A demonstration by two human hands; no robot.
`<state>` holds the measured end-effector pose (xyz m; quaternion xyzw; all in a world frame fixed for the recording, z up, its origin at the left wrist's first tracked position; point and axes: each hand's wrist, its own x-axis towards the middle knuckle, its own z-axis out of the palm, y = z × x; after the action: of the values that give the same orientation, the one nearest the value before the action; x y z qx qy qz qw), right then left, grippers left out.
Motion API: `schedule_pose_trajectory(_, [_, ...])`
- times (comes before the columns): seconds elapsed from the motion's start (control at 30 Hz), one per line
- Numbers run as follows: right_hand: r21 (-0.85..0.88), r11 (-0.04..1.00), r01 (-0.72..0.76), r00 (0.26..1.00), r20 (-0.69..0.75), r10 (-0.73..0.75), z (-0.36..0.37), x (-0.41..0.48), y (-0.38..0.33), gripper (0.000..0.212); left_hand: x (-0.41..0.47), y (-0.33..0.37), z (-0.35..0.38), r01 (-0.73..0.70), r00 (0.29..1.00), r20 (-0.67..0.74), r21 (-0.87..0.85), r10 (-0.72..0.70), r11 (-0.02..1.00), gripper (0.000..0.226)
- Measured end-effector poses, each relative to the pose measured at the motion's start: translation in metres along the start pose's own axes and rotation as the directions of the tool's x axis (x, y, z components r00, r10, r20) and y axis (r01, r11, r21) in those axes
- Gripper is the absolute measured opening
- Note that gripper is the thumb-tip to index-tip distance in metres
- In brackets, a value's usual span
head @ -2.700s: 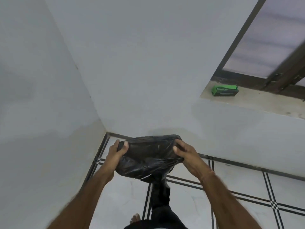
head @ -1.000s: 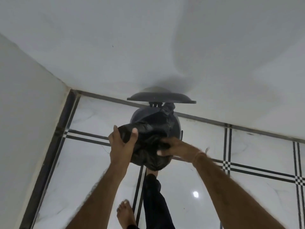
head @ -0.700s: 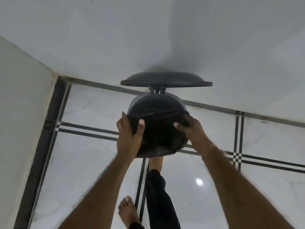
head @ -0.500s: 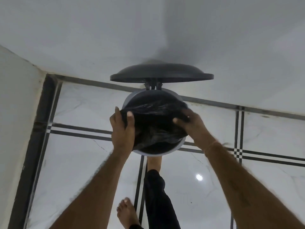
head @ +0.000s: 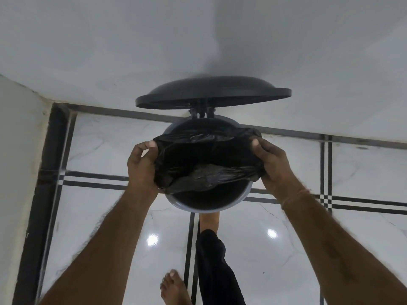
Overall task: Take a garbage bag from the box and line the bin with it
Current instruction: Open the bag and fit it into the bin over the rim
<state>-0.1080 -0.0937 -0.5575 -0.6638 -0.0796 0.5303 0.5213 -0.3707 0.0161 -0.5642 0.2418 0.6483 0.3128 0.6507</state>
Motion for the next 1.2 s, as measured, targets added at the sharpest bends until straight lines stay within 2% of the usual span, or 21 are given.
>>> schedule_pose_trajectory(0.17, [0.073, 0.997, 0.021, 0.997, -0.073, -0.016, -0.013, 0.003, 0.004, 0.056, 0.015, -0.002, -0.013, 0.118, 0.99, -0.075, -0.064, -0.123, 0.991, 0.013])
schedule_pose_trajectory(0.23, [-0.024, 0.999, 0.035, 0.997, -0.066, -0.037, -0.017, 0.001, 0.008, 0.046, 0.013, -0.006, -0.016, 0.057, 0.995, -0.083, 0.083, -0.05, 0.995, 0.012])
schedule_pose_trajectory(0.3, [-0.207, 0.974, 0.087, 0.995, -0.024, -0.094, -0.016, -0.003, 0.013, 0.036, 0.004, -0.009, -0.011, -0.134, 0.991, 0.038, 0.3, 0.128, 0.944, 0.014])
schedule_pose_trajectory(0.37, [-0.355, 0.926, 0.131, 0.991, 0.044, -0.124, -0.006, -0.008, 0.018, 0.038, -0.002, -0.01, -0.005, -0.302, 0.953, 0.156, 0.508, 0.258, 0.807, 0.021])
schedule_pose_trajectory(0.4, [-0.415, 0.898, 0.145, 0.989, 0.075, -0.125, 0.0, -0.011, 0.02, 0.046, -0.003, -0.01, -0.002, -0.356, 0.933, 0.192, 0.624, 0.306, 0.695, 0.022])
schedule_pose_trajectory(0.47, [-0.473, 0.867, 0.154, 0.988, 0.095, -0.123, 0.008, -0.015, 0.025, 0.057, -0.003, -0.01, 0.003, -0.394, 0.901, 0.242, 0.804, 0.359, 0.446, 0.019])
schedule_pose_trajectory(0.5, [-0.445, 0.883, 0.148, 0.989, 0.077, -0.127, 0.009, -0.015, 0.026, 0.059, -0.003, -0.009, 0.005, -0.387, 0.896, 0.236, 0.83, 0.377, 0.401, 0.018])
schedule_pose_trajectory(0.53, [-0.383, 0.912, 0.146, 0.989, 0.052, -0.136, 0.01, -0.015, 0.025, 0.057, -0.005, -0.009, 0.006, -0.376, 0.894, 0.206, 0.827, 0.397, 0.418, 0.018])
schedule_pose_trajectory(0.63, [-0.199, 0.97, 0.138, 0.989, -0.016, -0.144, 0.009, -0.014, 0.017, 0.039, -0.006, -0.007, 0.003, -0.299, 0.918, 0.019, 0.688, 0.396, 0.661, 0.014])
schedule_pose_trajectory(0.7, [-0.152, 0.98, 0.128, 0.989, -0.057, -0.138, 0.006, -0.014, 0.014, 0.035, -0.007, -0.005, 0.001, -0.272, 0.929, -0.026, 0.63, 0.37, 0.727, 0.013])
schedule_pose_trajectory(0.73, [-0.142, 0.981, 0.132, 0.988, -0.061, -0.142, 0.006, -0.013, 0.013, 0.035, -0.007, -0.004, -0.001, -0.283, 0.923, -0.004, 0.667, 0.384, 0.689, 0.017])
schedule_pose_trajectory(0.77, [-0.143, 0.98, 0.141, 0.987, -0.061, -0.151, 0.006, -0.013, 0.011, 0.036, -0.009, -0.004, -0.003, -0.323, 0.902, 0.053, 0.742, 0.429, 0.588, 0.02])
schedule_pose_trajectory(0.83, [-0.159, 0.973, 0.166, 0.982, -0.067, -0.179, 0.006, -0.012, 0.006, 0.036, -0.012, -0.004, -0.001, -0.444, 0.807, 0.23, 0.843, 0.544, 0.304, 0.024])
schedule_pose_trajectory(0.87, [-0.169, 0.97, 0.177, 0.98, -0.065, -0.19, 0.006, -0.012, 0.004, 0.035, -0.012, -0.005, 0.003, -0.51, 0.753, 0.324, 0.837, 0.572, 0.197, 0.024])
schedule_pose_trajectory(0.9, [-0.178, 0.967, 0.183, 0.979, -0.054, -0.195, 0.006, -0.011, 0.003, 0.035, -0.012, -0.006, 0.007, -0.566, 0.722, 0.409, 0.813, 0.558, 0.138, 0.024])
schedule_pose_trajectory(0.97, [-0.2, 0.962, 0.187, 0.98, -0.028, -0.196, 0.009, -0.01, 0.0, 0.035, -0.008, -0.007, 0.02, -0.612, 0.729, 0.505, 0.783, 0.461, 0.111, 0.043])
schedule_pose_trajectory(1.03, [-0.222, 0.955, 0.195, 0.979, -0.015, -0.204, 0.01, -0.009, -0.002, 0.034, 0.0, -0.009, 0.03, -0.608, 0.756, 0.535, 0.787, 0.376, 0.102, 0.054])
schedule_pose_trajectory(1.07, [-0.231, 0.953, 0.198, 0.978, -0.013, -0.206, 0.01, -0.009, -0.004, 0.033, 0.006, -0.01, 0.033, -0.601, 0.763, 0.534, 0.794, 0.365, 0.094, 0.051])
schedule_pose_trajectory(1.17, [-0.236, 0.951, 0.201, 0.979, 0.009, -0.205, 0.005, -0.008, -0.01, 0.031, 0.016, -0.008, 0.034, -0.588, 0.767, 0.534, 0.807, 0.355, 0.058, 0.017])
schedule_pose_trajectory(1.2, [-0.231, 0.953, 0.197, 0.98, 0.018, -0.198, 0.003, -0.007, -0.012, 0.031, 0.019, -0.007, 0.032, -0.593, 0.76, 0.545, 0.804, 0.355, 0.035, 0.013])
